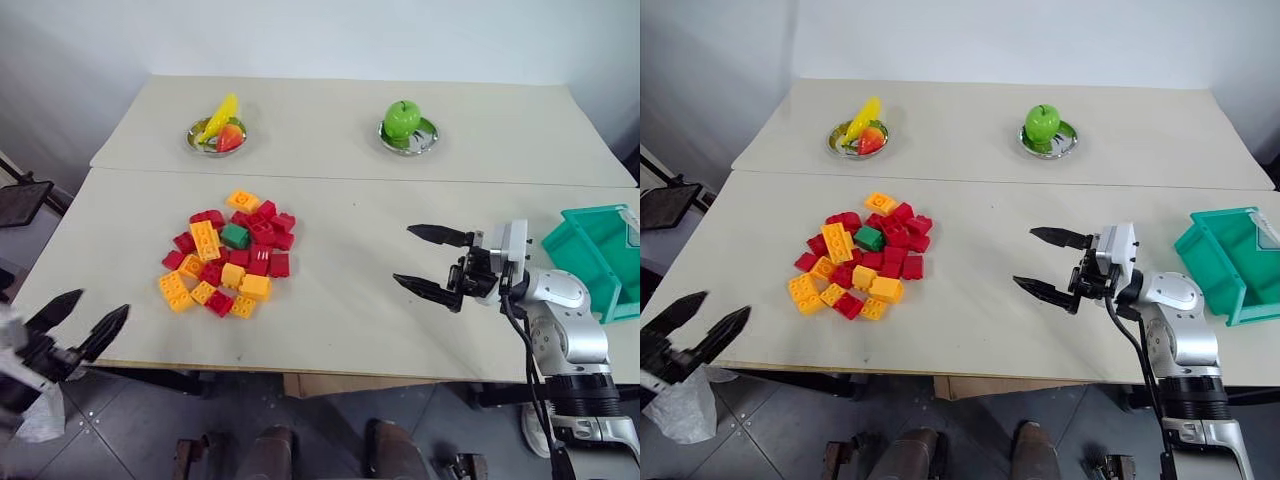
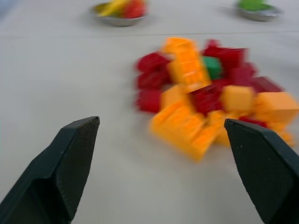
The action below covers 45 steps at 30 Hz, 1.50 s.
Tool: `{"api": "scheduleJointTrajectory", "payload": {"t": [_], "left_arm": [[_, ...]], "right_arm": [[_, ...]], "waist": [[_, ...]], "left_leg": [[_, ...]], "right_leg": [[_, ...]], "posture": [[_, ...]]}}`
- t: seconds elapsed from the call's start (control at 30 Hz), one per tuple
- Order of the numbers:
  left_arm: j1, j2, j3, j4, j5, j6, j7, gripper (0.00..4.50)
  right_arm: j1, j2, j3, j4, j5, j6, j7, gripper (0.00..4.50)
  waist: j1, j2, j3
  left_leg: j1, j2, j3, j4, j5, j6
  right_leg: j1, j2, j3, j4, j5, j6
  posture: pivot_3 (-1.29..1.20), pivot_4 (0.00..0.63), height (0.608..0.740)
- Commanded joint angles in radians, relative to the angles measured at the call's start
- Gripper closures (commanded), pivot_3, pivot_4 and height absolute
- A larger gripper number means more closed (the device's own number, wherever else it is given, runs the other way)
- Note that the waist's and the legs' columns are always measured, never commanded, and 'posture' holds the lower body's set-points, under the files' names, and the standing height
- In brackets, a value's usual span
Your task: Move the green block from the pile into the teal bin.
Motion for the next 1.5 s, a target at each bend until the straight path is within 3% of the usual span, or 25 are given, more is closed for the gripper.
{"api": "scheduleJointTrajectory", "payload": {"t": [0.03,0.3,0.5,0.87,1.17,1.5], "left_arm": [[-0.184,0.121,-0.157,0.002,0.034,0.089,0.024,0.02],[-0.641,0.190,-0.538,0.241,0.144,0.263,-0.004,0.02],[-0.901,0.195,-0.676,0.440,0.274,0.388,0.063,0.02],[-0.982,0.293,-0.842,0.544,0.411,0.508,-0.056,0.02],[-1.099,0.185,-0.870,0.683,0.442,0.513,-0.073,0.02],[-1.162,0.146,-0.891,0.757,0.472,0.525,-0.141,0.02]], "right_arm": [[-0.003,0.006,-0.004,-0.020,0.001,-0.014,0.000,0.00],[0.024,0.023,-0.012,-0.044,-0.008,-0.026,-0.041,0.00],[0.048,0.028,-0.018,-0.077,-0.011,-0.030,-0.080,0.00],[0.085,0.032,-0.023,-0.121,-0.006,-0.038,-0.124,0.00],[0.058,0.020,-0.017,-0.130,-0.001,-0.044,-0.086,0.00],[0.035,0.034,0.011,-0.145,0.001,-0.027,-0.070,0.00]], "waist": [[0.004,0.000,0.000],[-0.016,0.000,0.000],[-0.029,0.000,0.000],[-0.030,0.000,0.000],[-0.019,0.000,0.000],[-0.004,0.000,0.000]], "left_leg": [[0.000,-0.001,-0.001,0.000,0.000,0.000],[0.000,0.000,0.003,-0.002,0.000,-0.001],[0.000,0.000,0.010,-0.001,0.000,-0.001],[0.000,0.001,0.012,0.001,0.000,-0.001],[0.000,0.001,0.013,0.003,0.000,-0.001],[0.000,0.001,0.012,0.005,0.000,-0.001]], "right_leg": [[0.000,0.001,-0.001,0.001,0.000,0.000],[-0.004,0.002,-0.001,0.002,0.001,-0.002],[-0.004,0.003,-0.005,0.003,0.001,-0.002],[-0.004,0.002,-0.005,0.004,0.001,-0.002],[-0.004,0.002,-0.004,0.006,0.001,-0.002],[-0.003,0.002,-0.004,0.009,0.001,-0.002]], "posture": [[0.00,0.150,0.740],[0.00,0.150,0.740],[0.00,0.150,0.740],[0.00,0.150,0.740],[0.00,0.150,0.740],[0.00,0.150,0.740]]}}
